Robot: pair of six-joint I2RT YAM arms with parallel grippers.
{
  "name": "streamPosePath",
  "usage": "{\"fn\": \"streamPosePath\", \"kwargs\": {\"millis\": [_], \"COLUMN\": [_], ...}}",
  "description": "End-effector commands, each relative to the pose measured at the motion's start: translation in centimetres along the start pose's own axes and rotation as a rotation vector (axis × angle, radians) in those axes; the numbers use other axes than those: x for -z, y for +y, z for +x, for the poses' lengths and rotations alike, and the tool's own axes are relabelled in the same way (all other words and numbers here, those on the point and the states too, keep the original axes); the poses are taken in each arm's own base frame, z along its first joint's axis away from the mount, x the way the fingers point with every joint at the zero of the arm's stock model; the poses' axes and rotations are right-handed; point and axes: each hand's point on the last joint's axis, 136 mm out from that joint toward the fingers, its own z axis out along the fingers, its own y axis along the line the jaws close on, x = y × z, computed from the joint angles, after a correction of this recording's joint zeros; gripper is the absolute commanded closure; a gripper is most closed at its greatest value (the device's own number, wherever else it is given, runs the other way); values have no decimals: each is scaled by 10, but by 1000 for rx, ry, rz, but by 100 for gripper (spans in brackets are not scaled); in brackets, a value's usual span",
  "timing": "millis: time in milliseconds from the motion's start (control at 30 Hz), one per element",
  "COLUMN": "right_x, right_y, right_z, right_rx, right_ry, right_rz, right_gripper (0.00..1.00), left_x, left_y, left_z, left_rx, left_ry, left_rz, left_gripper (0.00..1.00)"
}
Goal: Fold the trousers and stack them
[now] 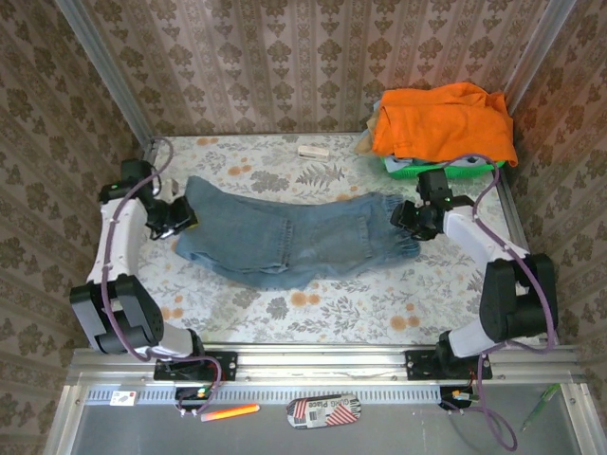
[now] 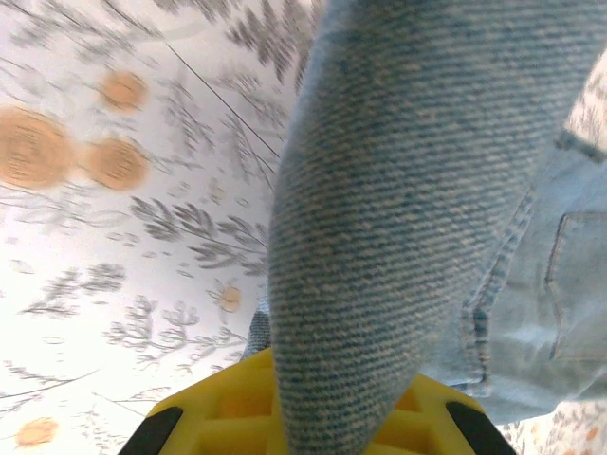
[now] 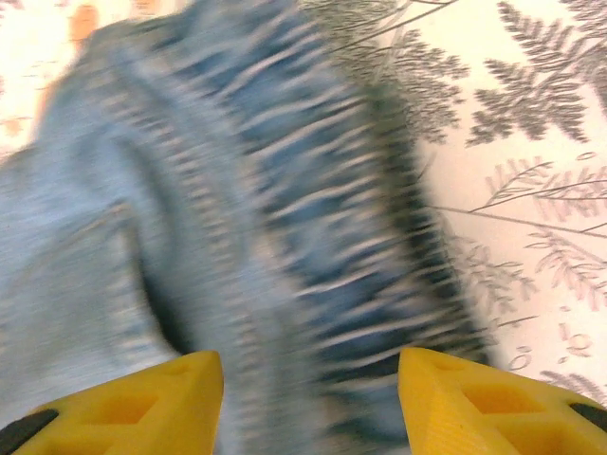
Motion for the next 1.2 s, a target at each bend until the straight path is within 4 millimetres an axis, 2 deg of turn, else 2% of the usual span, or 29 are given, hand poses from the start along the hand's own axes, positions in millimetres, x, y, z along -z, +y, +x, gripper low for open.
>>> {"fn": "streamPosePath", "kwargs": {"millis": [0,133,267,367,533,700,867,1000,1167], "right_x": [-12,-39,-48,-47,-35,-35,-34,-37,-41], "right_y": [-19,-11,-1,3,17,21,21,15,-3], "right_z": [-8,15,32,37,33,36,39,38,34], "right_rx": [42,53,93,104,116,117,120,118,114], "right_ry": [20,114,143,153,132,139,141,139,137], "right_rz": [121,75,65,53,-3,-26,-32,0,63], "right_gripper": [46,50,50,50,49,50,49,49,48], "left_x": [27,22,18,16,15,9,-1,-25,-59], "left_y": [-6,-29,-67,-91,-130,-190,-258,-305,-339], "left_z": [-26,-35,-32,-27,-21,3,34,66,89], "left_rx": [-15,-32,-47,-65,-65,-153,-239,-307,-335], "left_ry": [-86,-70,-65,-64,-76,-47,-17,40,82], "left_rz": [-6,30,125,160,230,304,382,410,411], "left_gripper": [100,100,100,100,100,100,100,100,100]}}
